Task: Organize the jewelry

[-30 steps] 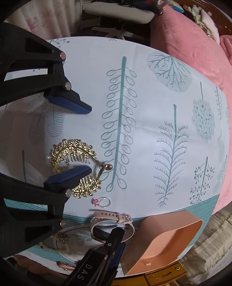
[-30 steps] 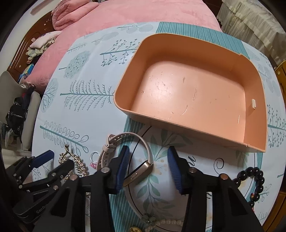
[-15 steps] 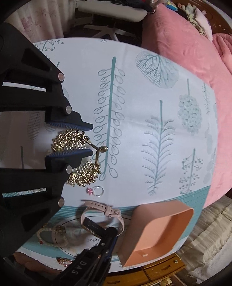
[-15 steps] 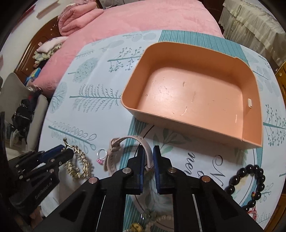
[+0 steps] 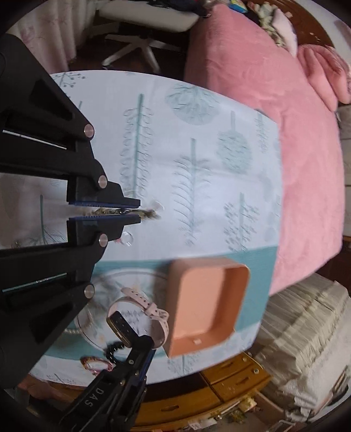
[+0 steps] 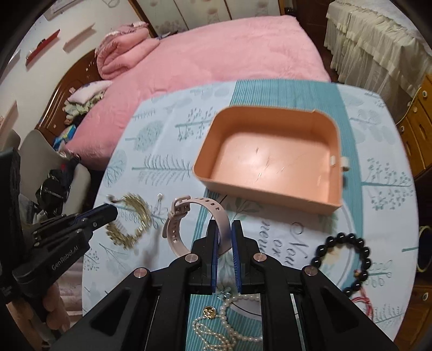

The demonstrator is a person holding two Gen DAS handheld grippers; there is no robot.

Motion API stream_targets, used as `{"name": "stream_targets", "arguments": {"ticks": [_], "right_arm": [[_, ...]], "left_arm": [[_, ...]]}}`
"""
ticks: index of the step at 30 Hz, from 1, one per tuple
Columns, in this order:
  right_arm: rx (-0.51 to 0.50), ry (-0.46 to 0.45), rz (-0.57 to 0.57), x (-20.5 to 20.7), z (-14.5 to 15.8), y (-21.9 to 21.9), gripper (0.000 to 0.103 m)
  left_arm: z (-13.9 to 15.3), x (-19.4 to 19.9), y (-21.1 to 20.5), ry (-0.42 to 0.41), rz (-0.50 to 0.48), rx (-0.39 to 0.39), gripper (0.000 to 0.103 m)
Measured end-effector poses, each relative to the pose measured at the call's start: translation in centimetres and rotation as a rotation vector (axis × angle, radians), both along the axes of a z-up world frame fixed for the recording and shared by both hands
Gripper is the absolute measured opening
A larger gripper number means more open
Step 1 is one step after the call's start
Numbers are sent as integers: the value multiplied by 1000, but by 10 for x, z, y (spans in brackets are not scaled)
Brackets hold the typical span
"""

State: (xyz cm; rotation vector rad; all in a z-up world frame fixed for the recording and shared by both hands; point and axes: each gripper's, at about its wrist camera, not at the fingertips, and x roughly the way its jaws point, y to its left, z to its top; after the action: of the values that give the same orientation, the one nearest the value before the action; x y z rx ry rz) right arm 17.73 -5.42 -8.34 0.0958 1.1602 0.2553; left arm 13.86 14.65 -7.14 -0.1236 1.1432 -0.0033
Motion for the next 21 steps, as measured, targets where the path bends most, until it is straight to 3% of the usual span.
{"name": "stream_targets", "arguments": {"ticks": [6,9,10,14,21], "right_arm": [[10,-45,-32,1,28,-17,10],[12,-56,-41,2,34,-23,10],[10,-58,-43,3,34,-23,10],[8,-61,-43,4,38,-26,10],[-7,-28,-34,0,21,-17,10]], "left_arm": [[21,8,-13,-63,-48,17,0],[26,13,-10,-60,-49,-16,0],[26,14,-8,-80,-75,-61,0],[17,23,6,-21,-85,-110,0],[-24,31,34,108,-91,-89,0]]}}
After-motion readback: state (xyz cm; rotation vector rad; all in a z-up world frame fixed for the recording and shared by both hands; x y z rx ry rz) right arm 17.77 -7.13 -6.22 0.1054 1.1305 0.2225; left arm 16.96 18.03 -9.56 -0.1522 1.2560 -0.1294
